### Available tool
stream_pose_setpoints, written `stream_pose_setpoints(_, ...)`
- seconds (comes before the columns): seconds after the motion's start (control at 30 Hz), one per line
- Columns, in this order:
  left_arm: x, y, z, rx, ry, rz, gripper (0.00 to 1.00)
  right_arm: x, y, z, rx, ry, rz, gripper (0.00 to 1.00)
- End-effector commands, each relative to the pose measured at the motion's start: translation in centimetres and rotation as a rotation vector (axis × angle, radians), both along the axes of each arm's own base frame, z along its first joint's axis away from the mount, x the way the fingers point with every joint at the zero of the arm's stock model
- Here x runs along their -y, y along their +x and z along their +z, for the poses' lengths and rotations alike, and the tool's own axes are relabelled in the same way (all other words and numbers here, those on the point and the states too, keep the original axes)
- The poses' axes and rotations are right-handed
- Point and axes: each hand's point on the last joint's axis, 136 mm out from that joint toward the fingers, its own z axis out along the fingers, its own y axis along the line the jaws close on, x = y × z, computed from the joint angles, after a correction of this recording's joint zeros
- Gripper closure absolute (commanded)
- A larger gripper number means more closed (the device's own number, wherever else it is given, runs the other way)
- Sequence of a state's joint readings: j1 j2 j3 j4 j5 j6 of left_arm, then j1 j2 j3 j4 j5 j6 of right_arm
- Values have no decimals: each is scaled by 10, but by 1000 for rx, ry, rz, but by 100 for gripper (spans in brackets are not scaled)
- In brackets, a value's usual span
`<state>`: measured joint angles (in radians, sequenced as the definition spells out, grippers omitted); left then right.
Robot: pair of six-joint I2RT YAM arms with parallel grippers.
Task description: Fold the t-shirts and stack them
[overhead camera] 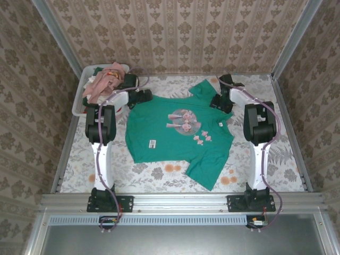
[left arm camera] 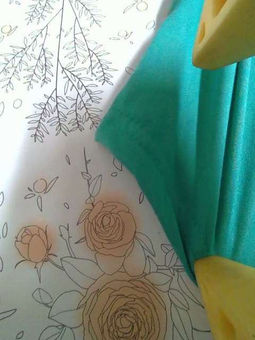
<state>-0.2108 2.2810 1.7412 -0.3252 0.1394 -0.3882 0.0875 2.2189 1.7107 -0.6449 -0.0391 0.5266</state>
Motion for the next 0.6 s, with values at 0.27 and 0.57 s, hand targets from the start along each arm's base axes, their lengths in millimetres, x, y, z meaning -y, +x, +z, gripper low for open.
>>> stream_pose_setpoints(0.27, 4, -38, 13, -104, 40, -128, 0, -13, 14, 75, 103, 10, 143, 36)
stream_pose_setpoints(0.57, 20, -5, 45, -22, 40, -202, 0, -49, 66, 66, 122, 34, 301, 37)
